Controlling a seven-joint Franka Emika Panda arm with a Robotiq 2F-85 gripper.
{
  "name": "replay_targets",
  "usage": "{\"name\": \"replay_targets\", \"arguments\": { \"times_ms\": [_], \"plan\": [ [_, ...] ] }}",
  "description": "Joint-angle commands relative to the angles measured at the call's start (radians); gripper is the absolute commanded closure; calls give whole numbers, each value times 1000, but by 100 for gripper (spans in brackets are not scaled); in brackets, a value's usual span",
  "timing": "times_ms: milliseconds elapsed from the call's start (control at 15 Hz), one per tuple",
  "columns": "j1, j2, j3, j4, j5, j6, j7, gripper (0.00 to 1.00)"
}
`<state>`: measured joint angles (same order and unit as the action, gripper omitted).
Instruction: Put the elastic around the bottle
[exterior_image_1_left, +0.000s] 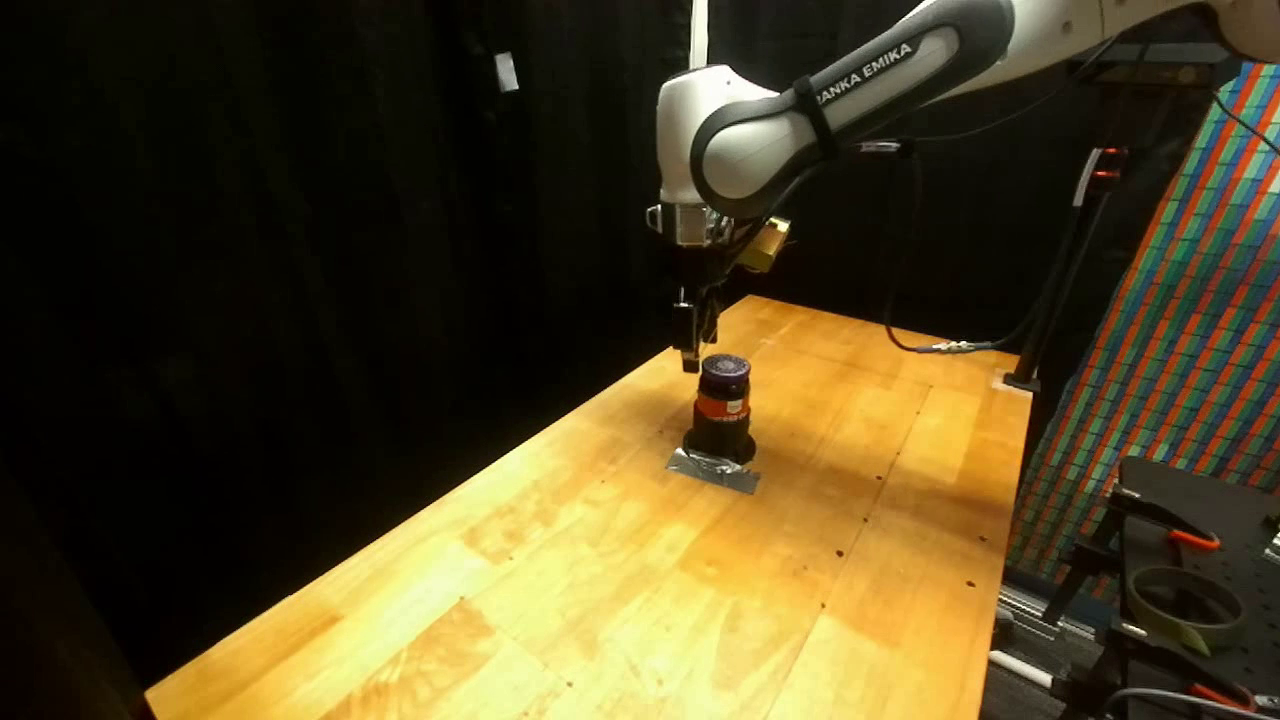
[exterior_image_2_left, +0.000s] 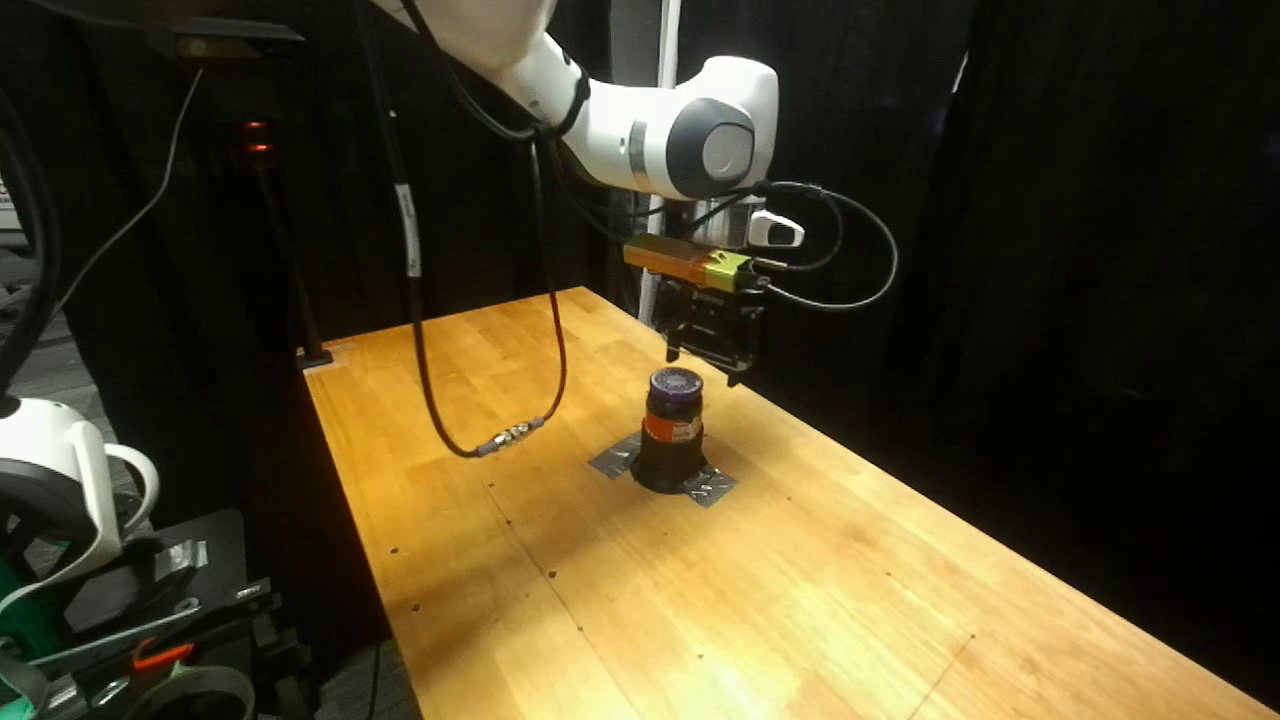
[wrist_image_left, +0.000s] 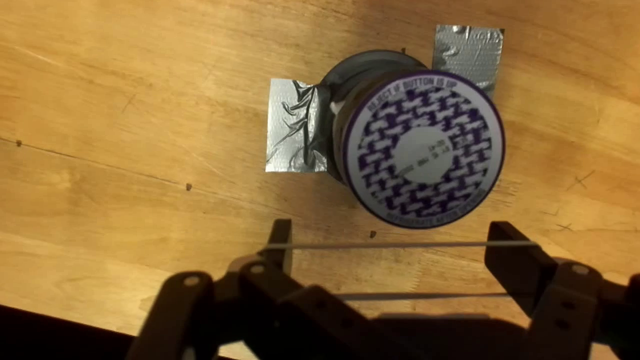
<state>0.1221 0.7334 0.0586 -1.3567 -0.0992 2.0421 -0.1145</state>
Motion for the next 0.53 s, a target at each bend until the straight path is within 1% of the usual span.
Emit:
{"name": "replay_targets", "arguments": {
  "times_ms": [0, 200, 467],
  "plan": [
    [3, 142, -3, 244, -5, -160, -19, 0],
    [7, 230, 1, 381, -1, -251, -31, 0],
    [14, 310, -3, 496, 1, -333, -29, 0]
  ]
}}
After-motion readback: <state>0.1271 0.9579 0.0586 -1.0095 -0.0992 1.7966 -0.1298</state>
